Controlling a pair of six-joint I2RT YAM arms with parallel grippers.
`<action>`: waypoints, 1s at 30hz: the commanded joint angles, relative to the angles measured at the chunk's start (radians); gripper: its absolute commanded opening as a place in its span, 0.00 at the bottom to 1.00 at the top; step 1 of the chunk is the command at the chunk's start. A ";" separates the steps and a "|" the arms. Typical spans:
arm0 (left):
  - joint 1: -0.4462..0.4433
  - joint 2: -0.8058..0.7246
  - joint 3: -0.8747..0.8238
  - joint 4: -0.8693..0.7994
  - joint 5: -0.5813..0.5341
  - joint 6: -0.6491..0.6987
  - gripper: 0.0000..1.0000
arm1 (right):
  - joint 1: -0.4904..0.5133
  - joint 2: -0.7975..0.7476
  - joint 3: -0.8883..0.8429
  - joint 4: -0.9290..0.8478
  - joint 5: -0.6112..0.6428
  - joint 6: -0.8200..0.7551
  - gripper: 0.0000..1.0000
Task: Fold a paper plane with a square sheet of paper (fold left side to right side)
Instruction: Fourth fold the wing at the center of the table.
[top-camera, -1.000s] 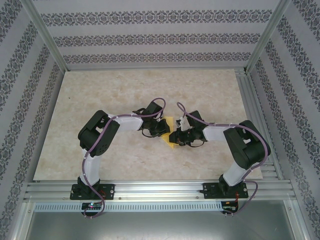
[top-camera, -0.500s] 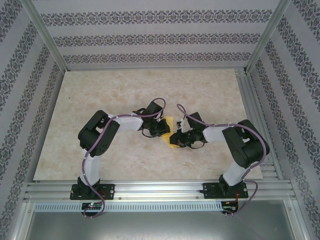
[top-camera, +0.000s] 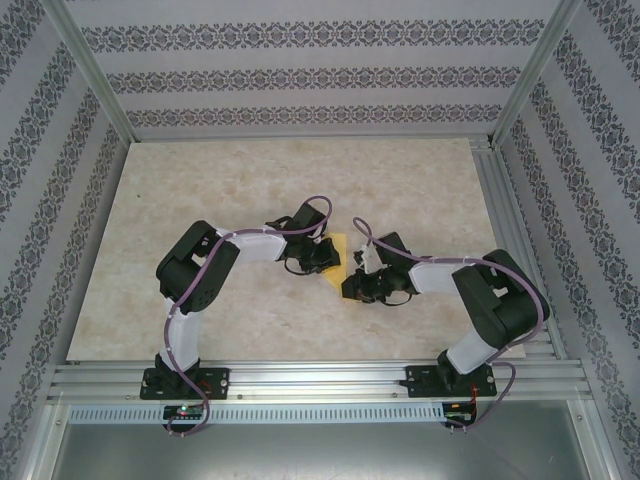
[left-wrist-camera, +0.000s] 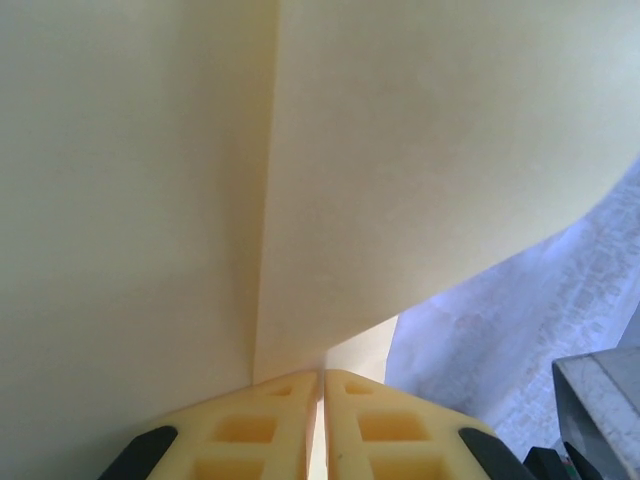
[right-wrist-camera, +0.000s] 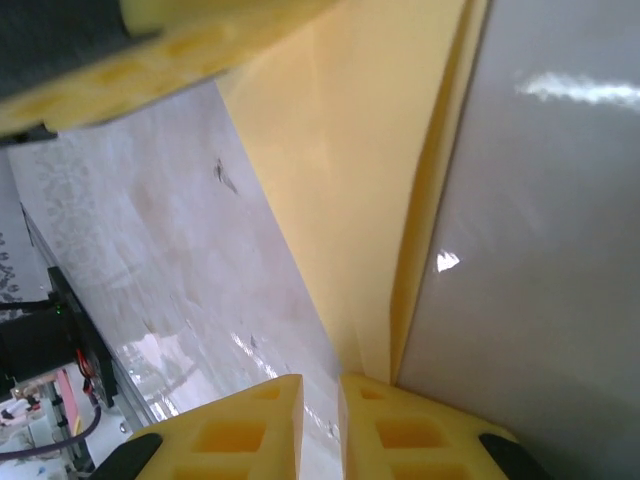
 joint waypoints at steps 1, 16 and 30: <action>-0.022 0.051 -0.026 -0.101 -0.065 0.002 0.15 | 0.013 -0.015 -0.037 -0.185 0.035 -0.038 0.18; -0.022 0.040 -0.031 -0.099 -0.064 0.000 0.15 | -0.064 -0.063 0.106 -0.045 -0.028 0.048 0.17; -0.022 0.037 -0.027 -0.101 -0.063 0.000 0.15 | -0.019 0.119 0.149 -0.071 0.073 0.005 0.16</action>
